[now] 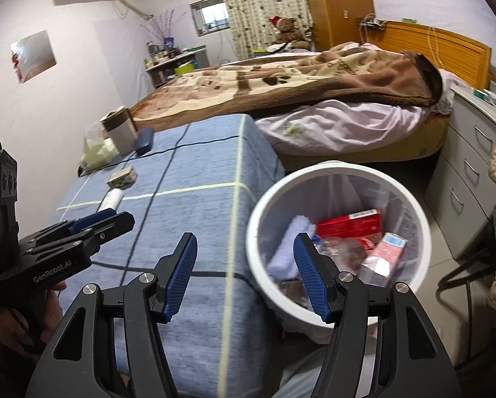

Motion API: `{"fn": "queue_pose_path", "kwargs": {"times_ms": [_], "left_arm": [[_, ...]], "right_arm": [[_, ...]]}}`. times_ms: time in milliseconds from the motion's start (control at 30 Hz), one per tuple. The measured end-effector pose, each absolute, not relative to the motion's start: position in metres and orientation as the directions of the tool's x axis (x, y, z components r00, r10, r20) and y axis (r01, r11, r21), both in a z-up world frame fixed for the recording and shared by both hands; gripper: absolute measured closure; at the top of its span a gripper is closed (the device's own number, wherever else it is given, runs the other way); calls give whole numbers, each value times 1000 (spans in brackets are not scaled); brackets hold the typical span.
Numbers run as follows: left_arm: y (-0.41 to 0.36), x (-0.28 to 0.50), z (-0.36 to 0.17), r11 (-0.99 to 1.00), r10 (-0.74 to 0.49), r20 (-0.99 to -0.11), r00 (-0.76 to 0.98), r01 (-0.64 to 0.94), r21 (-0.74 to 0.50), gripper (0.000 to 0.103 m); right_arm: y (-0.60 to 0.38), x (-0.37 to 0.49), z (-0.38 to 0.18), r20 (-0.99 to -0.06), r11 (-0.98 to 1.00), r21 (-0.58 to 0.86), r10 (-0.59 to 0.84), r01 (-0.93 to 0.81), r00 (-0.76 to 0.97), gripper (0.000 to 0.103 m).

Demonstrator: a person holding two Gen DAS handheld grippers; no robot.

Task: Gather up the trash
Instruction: 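Move both open tools back over the remaining table items, then grasp the white foam net with the left tool while the right tool grasps the green-white medicine box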

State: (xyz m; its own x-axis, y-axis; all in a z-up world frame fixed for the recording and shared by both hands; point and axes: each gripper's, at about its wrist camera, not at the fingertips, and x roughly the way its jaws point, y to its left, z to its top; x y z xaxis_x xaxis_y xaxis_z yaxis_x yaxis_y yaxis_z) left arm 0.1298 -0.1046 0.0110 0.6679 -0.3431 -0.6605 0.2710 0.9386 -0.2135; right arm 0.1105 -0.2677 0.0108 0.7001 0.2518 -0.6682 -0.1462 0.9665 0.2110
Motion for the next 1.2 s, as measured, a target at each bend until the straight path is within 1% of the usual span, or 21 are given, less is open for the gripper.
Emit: {"fn": "queue_pose_path", "kwargs": {"times_ms": [300,667,767,1200], "left_arm": [[-46,122,8,968,-250,-663,706,159,-195,60],[21,142,3,982,-145,-678,721,21,-187,60],[34,153,-5,983,-125,-689,714,-6,-183,52],[57,212,-66,982,-85,-784,615,-79,-169,51]], "right_arm": [[-232,121,17,-663,945,210,325,-249,675,41],[-194,140,28,-653,920,181,377,-348,657,41],[-188,148,27,-655,916,182,385,-358,651,41],[-160,186,13,-686,896,179,410,-407,602,41]]}}
